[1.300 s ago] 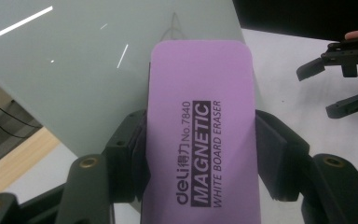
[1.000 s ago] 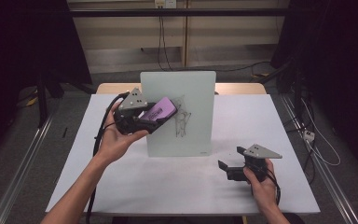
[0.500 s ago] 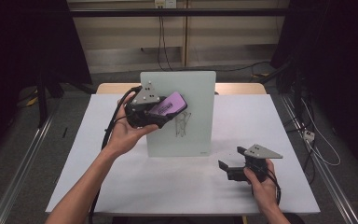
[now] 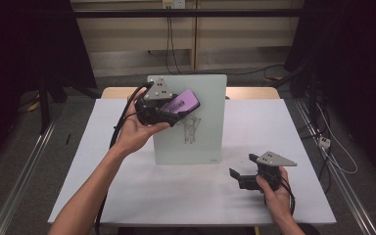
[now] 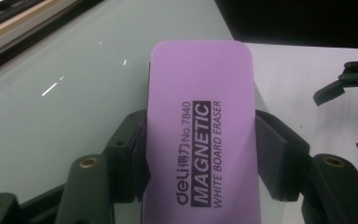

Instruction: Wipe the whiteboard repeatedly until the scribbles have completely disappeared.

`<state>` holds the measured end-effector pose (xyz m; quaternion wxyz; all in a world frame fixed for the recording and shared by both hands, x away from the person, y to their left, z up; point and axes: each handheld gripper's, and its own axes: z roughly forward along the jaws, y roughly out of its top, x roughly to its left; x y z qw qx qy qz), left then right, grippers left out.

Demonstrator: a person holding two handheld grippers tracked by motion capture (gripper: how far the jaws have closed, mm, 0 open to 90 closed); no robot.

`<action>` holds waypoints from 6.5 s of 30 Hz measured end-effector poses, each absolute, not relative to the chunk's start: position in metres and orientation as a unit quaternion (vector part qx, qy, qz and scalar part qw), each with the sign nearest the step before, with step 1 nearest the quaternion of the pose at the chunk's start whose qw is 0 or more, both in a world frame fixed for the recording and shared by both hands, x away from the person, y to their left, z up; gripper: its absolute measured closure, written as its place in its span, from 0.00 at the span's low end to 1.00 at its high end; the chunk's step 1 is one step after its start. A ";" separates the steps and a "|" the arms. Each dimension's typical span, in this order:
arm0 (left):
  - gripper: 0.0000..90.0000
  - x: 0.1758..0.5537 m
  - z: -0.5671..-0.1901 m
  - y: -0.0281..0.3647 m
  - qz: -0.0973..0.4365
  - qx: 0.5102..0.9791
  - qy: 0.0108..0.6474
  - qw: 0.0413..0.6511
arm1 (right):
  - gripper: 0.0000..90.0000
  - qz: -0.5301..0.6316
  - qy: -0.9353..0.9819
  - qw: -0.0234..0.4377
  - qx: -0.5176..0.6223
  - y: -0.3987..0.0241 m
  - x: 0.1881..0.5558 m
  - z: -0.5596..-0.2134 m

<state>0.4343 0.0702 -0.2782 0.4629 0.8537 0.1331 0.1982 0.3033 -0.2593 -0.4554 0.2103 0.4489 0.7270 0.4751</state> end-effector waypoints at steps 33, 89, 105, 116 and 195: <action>0.46 0.434 -0.299 0.053 0.205 0.878 0.114 0.417 | 0.06 0.476 0.729 0.210 0.445 -0.259 0.303 -0.455; 0.46 0.413 -0.346 0.088 0.200 0.898 0.117 0.373 | 0.06 0.476 0.730 0.208 0.445 -0.257 0.303 -0.455; 0.46 0.408 -0.366 0.080 0.169 0.917 0.101 0.347 | 0.06 0.475 0.730 0.207 0.445 -0.256 0.304 -0.456; 0.46 0.422 -0.329 0.078 0.190 0.897 0.117 0.382 | 0.06 0.475 0.731 0.208 0.443 -0.257 0.304 -0.456; 0.46 0.416 -0.340 0.031 0.189 0.906 0.090 0.368 | 0.06 0.475 0.733 0.207 0.442 -0.257 0.303 -0.455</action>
